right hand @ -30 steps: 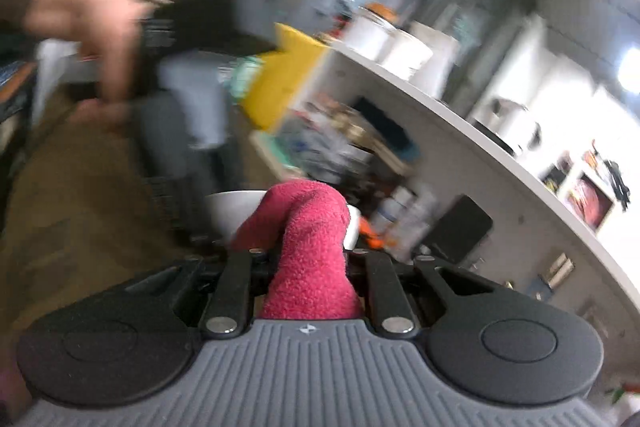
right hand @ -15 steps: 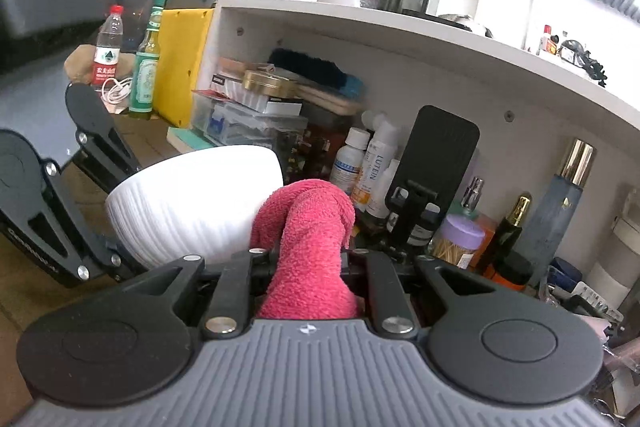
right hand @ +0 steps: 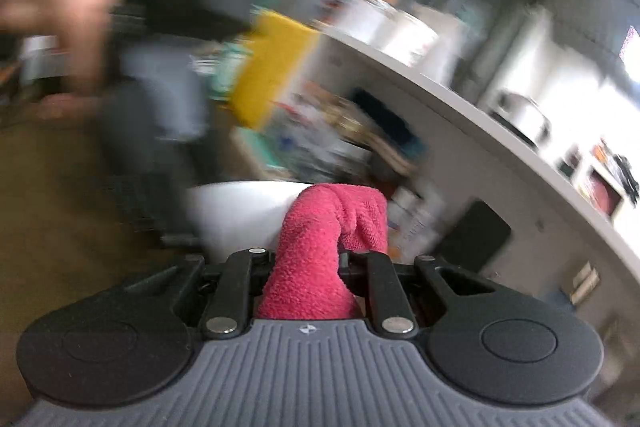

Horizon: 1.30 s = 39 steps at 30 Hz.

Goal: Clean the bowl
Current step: 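Hold the bowl with the left gripper while the right gripper wipes the outer wall again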

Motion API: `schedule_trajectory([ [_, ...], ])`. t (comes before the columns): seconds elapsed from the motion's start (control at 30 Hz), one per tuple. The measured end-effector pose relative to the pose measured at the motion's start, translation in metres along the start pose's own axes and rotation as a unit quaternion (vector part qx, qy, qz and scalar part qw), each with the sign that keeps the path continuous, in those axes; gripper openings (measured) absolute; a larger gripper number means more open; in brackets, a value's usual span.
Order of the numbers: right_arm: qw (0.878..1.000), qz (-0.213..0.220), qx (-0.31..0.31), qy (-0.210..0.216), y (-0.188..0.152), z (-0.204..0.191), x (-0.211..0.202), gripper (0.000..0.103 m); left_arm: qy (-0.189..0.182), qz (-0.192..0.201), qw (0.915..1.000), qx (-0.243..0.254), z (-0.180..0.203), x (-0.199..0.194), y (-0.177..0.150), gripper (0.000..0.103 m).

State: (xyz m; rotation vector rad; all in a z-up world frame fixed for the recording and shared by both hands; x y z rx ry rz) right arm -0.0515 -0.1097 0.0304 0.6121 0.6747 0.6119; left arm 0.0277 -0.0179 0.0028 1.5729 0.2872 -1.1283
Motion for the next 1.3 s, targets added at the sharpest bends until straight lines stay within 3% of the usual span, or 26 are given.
schedule_trajectory([
  [0.1, 0.999, -0.007, -0.029, 0.016, 0.006, -0.022, -0.012, 0.018, -0.003, -0.001, 1.0, -0.001, -0.001, -0.001, -0.002, 0.023],
  [0.17, 1.0, -0.02, -0.024, -0.002, 0.005, -0.017, -0.007, 0.018, -0.004, -0.001, 1.0, -0.002, -0.001, -0.001, -0.003, 0.023],
  [0.23, 0.999, -0.031, 0.028, -0.029, -0.001, 0.009, 0.008, 0.018, -0.007, -0.001, 1.0, -0.005, -0.003, -0.001, -0.002, 0.023],
  [0.43, 0.99, -0.048, 0.106, -0.086, -0.017, 0.064, 0.049, 0.018, -0.002, 0.003, 0.9999, -0.011, -0.013, -0.001, 0.001, 0.023],
  [0.5, 0.988, -0.056, 0.114, -0.087, -0.023, 0.065, 0.06, 0.018, 0.007, 0.003, 1.0, -0.001, -0.011, 0.002, 0.001, 0.024],
  [0.67, 0.986, -0.053, 0.145, -0.065, -0.039, 0.057, 0.088, 0.018, 0.055, 0.006, 0.9979, 0.035, -0.01, 0.016, 0.0, 0.044],
  [0.8, 0.984, -0.043, 0.163, -0.054, -0.043, 0.056, 0.087, 0.018, 0.06, 0.02, 0.9971, 0.044, -0.012, 0.02, 0.006, 0.043],
  [0.87, 0.983, -0.038, 0.172, -0.048, -0.043, 0.059, 0.088, 0.018, 0.066, 0.017, 0.9963, 0.053, -0.011, 0.021, 0.01, 0.035],
  [0.97, 0.982, -0.025, 0.184, -0.035, -0.043, 0.06, 0.077, 0.018, 0.063, 0.001, 0.996, 0.062, -0.006, 0.015, 0.011, 0.025],
  [1.17, 0.985, -0.003, 0.17, -0.007, -0.04, 0.047, 0.033, 0.018, -0.01, -0.007, 0.9986, 0.051, 0.024, -0.014, -0.013, 0.019],
  [1.3, 0.995, 0.002, 0.095, 0.011, -0.026, 0.007, -0.02, 0.019, -0.029, -0.008, 0.9979, 0.057, 0.05, -0.03, -0.036, 0.02],
])
Point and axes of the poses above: each gripper's, at about its wrist camera, not at the fingertips, and x roughly the way its jaws point, z to its right, y to its top, the point moved 5 cm from there along x, roughly the way its jaws point, and after that the axes turned 8 degrees about -x, right-handed, at the moved point
